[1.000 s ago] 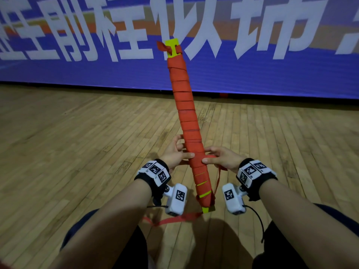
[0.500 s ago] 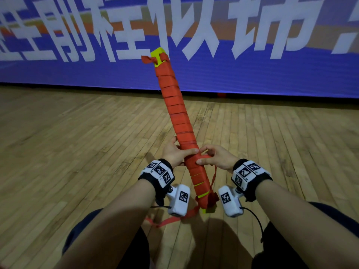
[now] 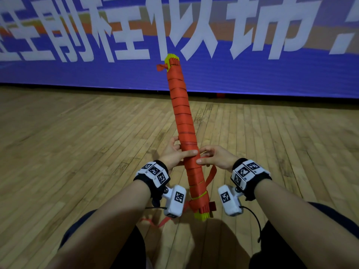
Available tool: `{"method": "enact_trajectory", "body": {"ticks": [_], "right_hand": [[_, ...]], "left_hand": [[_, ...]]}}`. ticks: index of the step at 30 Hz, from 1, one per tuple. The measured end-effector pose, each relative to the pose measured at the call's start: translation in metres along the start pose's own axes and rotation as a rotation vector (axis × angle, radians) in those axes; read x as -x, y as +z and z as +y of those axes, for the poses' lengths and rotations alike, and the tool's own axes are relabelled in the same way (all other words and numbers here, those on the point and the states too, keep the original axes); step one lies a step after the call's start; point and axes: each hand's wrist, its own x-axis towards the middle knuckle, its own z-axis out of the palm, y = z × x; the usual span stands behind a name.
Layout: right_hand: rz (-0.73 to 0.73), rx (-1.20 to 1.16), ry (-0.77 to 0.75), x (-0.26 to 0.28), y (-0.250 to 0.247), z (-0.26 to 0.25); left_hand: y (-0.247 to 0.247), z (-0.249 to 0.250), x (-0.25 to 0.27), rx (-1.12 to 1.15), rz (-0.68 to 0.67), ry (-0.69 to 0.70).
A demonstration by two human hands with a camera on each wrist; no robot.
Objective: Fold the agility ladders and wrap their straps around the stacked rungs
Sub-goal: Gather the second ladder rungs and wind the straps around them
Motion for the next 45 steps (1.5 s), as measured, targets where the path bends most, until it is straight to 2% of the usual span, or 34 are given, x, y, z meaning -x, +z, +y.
{"method": "enact_trajectory", "body": {"ticks": [5,11,24,30,35,42,45], "right_hand": [[-0.009,-0.02,0.02,-0.001,-0.001,0.001],[-0.123,-0.048,0.101,0.001,-0.004,-0.001],[-0.007,0.082,0.087,-0.004,0.009,0.001],[-0.065,0.045,0.075,-0.002,0.002,-0.002],[-0.013,0.043,0.06,-0.005,-0.001,0.004],[-0.132,0.04,0.084,-0.004,0.006,0.003],[-0.109,0.051,0.097,-0.004,0.006,0.004]], "left_hand": [[0.003,-0.001,0.0,0.055,-0.017,-0.006],[0.002,0.001,0.0,0.133,-0.079,-0.017],[0.003,0.003,-0.002,-0.152,0.002,0.036],[-0.005,0.005,-0.003,-0.111,-0.003,0.033],[-0.005,0.004,-0.003,-0.057,0.0,0.015],[-0.002,-0.003,-0.003,-0.084,-0.052,-0.001],[0.001,-0.005,-0.005,-0.043,-0.04,0.012]]}}
